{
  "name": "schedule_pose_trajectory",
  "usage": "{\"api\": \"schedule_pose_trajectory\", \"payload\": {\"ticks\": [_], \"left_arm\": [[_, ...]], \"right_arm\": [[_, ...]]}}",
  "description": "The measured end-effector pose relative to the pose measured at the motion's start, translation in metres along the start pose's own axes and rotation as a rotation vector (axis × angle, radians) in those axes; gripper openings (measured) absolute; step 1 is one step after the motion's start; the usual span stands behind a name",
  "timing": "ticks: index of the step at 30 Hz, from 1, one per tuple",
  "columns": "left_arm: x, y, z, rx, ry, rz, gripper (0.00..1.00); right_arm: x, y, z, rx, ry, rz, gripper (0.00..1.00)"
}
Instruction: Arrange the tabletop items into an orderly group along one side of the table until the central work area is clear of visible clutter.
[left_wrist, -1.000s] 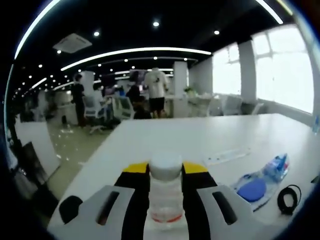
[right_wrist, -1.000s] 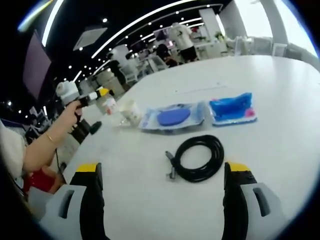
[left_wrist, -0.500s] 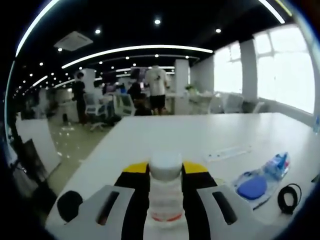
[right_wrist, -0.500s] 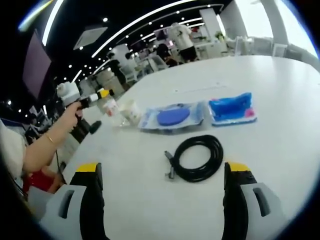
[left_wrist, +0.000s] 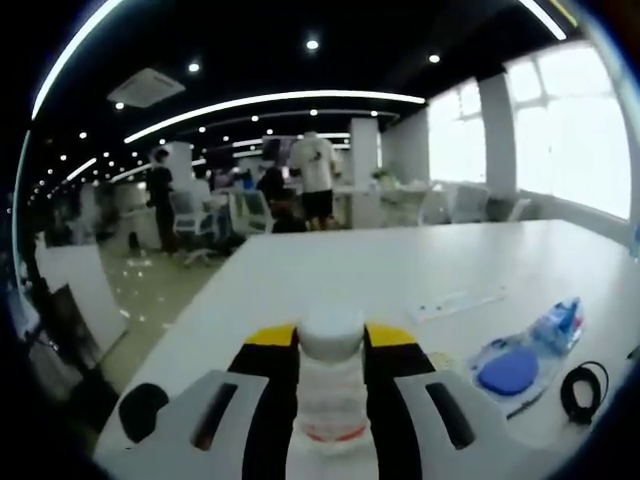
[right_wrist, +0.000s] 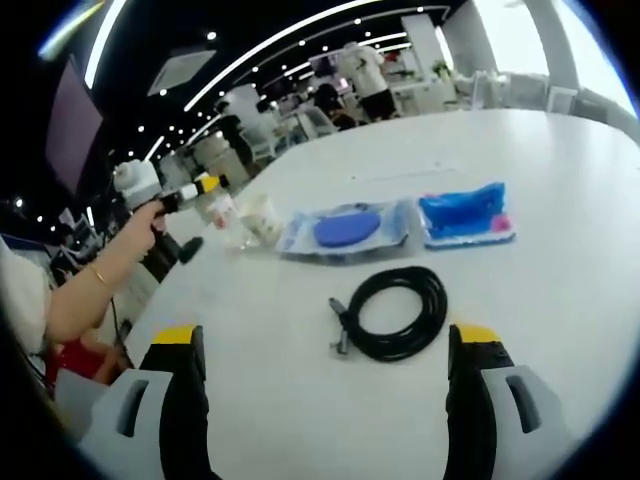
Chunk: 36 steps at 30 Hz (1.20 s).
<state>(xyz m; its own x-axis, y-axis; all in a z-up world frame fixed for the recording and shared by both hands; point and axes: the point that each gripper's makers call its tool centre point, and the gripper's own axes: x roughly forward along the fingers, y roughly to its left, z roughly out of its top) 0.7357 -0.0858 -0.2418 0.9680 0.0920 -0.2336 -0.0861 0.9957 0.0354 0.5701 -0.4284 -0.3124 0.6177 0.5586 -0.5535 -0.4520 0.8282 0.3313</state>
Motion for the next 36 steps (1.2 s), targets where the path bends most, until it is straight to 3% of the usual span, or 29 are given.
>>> {"api": "schedule_pose_trajectory", "payload": {"ticks": [4,6,12,15,18,22,25,29,36], "left_arm": [[0.000,-0.002,-0.001,0.027,0.008,-0.004,0.23],[-0.001,-0.003,-0.006,0.040,0.037,-0.010,0.28],[-0.004,-0.005,-0.007,0.025,0.043,-0.024,0.39],[-0.009,-0.008,-0.001,0.035,0.025,-0.043,0.46],[-0.014,-0.011,-0.001,0.029,0.035,-0.063,0.60],[-0.023,-0.010,0.004,0.034,0.034,-0.073,0.70],[-0.029,-0.011,0.004,0.025,0.048,-0.097,0.78],[-0.042,-0.013,0.008,0.048,0.055,-0.120,0.84],[-0.072,-0.027,0.004,0.080,0.090,-0.214,0.93]], "right_arm": [[0.000,0.000,0.001,-0.001,-0.003,0.001,0.99],[0.000,0.000,0.001,-0.001,-0.004,0.002,0.99],[-0.001,0.002,0.002,-0.004,-0.009,0.006,0.99],[-0.002,0.003,0.004,-0.010,-0.014,0.012,0.99],[-0.003,0.005,0.005,-0.023,-0.018,0.020,0.99],[-0.004,0.009,0.004,-0.072,-0.007,0.020,0.99],[-0.006,0.012,0.005,-0.063,-0.005,0.035,0.99],[-0.013,0.020,0.015,-0.087,-0.031,0.046,0.99],[-0.026,0.029,0.017,-0.114,-0.045,0.054,0.99]]}}
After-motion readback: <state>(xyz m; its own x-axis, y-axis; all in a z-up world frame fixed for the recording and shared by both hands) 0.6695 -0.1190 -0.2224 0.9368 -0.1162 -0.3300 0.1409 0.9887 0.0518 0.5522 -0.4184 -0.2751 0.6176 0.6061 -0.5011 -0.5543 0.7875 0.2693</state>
